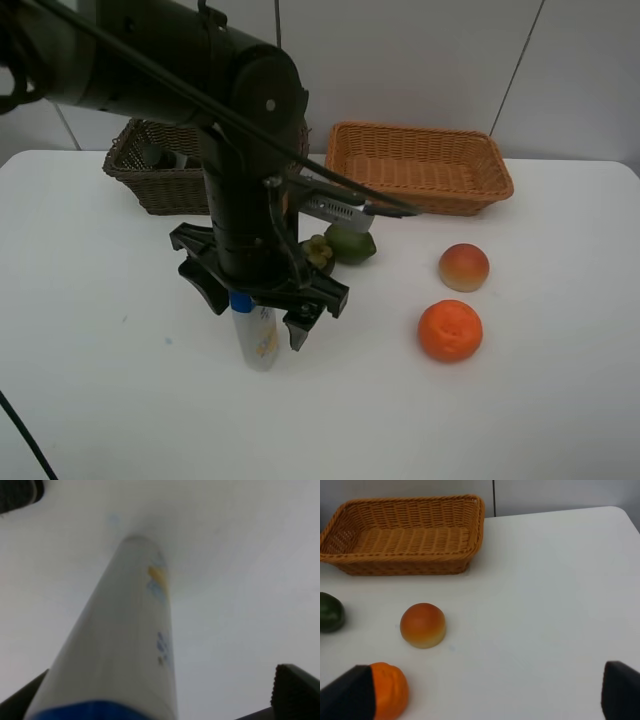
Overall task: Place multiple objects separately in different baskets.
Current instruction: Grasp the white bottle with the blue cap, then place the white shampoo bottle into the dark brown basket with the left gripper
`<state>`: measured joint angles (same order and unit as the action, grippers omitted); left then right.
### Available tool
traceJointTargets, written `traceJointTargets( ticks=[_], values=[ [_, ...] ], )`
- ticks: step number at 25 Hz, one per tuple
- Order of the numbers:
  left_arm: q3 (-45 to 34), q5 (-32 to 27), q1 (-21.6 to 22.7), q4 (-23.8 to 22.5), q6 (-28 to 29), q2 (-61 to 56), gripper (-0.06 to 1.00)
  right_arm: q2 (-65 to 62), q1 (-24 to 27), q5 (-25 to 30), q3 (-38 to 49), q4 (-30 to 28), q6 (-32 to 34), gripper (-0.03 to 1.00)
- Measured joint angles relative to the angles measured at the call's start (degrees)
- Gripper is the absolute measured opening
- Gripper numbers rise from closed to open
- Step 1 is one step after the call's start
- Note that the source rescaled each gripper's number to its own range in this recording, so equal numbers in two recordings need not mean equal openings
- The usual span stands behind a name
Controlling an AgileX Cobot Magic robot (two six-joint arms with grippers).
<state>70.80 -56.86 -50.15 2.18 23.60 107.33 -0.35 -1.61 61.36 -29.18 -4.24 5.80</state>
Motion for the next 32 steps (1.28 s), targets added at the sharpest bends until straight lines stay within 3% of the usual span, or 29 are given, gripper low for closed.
traceJointTargets(
  ticks=[4, 6, 8, 11, 12, 18, 24, 32],
  values=[
    [-0.33, 0.91, 0.0, -0.43, 0.0, -0.12, 1.0, 0.0, 0.0, 0.0, 0.0, 0.0, 0.0, 1.0],
    [-0.39, 0.91, 0.0, -0.43, 0.0, -0.23, 0.94, 0.0, 0.0, 0.0, 0.0, 0.0, 0.0, 1.0],
    [-0.39, 0.85, 0.0, -0.43, 0.0, -0.29, 0.75, 0.0, 0.0, 0.0, 0.0, 0.0, 0.0, 1.0],
    [-0.39, 0.56, 0.0, -0.64, 0.0, -0.34, 0.38, 0.0, 0.0, 0.0, 0.0, 0.0, 0.0, 1.0],
    [-0.43, 0.55, 0.0, -0.58, -0.15, -0.34, 0.32, 0.0, 0.0, 0.0, 0.0, 0.0, 0.0, 1.0],
    [1.42, -2.02, 0.0, -0.2, -1.46, -0.34, 0.32, 0.0, 0.0, 0.0, 0.0, 0.0, 0.0, 1.0],
    [14.26, -4.25, 1.9, -2.18, -2.84, -2.31, 0.32, 0.0, 0.0, 0.0, 0.0, 0.0, 0.0, 1.0],
    [30.53, 1.42, 19.53, -5.24, -5.04, 2.58, 0.32, 0.0, 0.0, 0.0, 0.0, 0.0, 0.0, 1.0]
  ],
)
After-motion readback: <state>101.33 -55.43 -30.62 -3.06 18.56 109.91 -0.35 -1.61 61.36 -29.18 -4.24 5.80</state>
